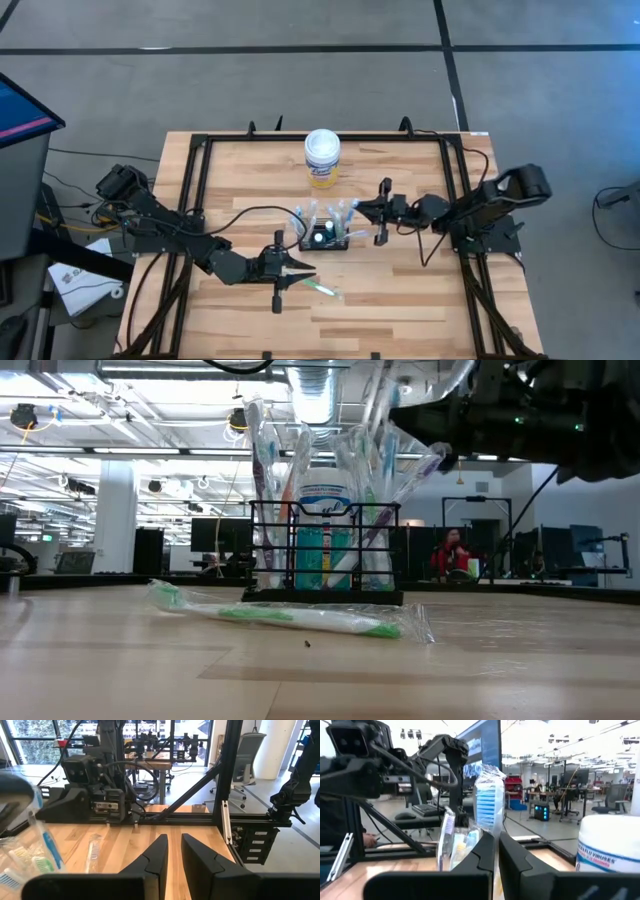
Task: Pick & Place toothbrushing station
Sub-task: Put the blue toothbrush into the mesh organizer
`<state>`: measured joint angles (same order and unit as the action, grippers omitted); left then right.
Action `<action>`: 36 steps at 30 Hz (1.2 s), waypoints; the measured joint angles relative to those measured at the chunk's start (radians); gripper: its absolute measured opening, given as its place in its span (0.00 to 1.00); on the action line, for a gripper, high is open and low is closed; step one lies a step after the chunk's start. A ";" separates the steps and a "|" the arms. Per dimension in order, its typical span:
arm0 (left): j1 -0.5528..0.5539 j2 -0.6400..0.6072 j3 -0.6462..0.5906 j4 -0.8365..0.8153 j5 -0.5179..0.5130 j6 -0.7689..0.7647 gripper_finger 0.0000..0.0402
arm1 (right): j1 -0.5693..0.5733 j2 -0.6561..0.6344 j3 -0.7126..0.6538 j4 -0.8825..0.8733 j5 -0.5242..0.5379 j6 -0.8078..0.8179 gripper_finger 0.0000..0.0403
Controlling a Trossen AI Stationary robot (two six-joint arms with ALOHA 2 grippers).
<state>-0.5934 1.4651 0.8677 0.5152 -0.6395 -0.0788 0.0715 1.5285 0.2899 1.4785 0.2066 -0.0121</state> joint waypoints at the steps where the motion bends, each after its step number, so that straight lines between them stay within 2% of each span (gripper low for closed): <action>1: 0.000 0.000 0.000 0.000 0.000 0.001 0.12 | 0.000 0.005 -0.001 -0.001 0.000 0.002 0.00; 16: 0.000 0.000 0.000 0.001 0.000 0.022 0.12 | -0.001 0.235 0.020 0.089 0.000 0.047 0.00; 23: 0.000 0.000 0.000 0.000 0.000 0.022 0.12 | -0.001 0.260 0.032 0.090 0.000 0.050 0.00; 36: 0.000 0.000 0.000 -0.004 0.000 0.022 0.12 | 0.000 0.256 0.032 0.091 0.000 0.065 0.17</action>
<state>-0.5934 1.4651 0.8677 0.5116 -0.6395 -0.0566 0.0715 1.7848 0.3222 1.5691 0.2061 0.0533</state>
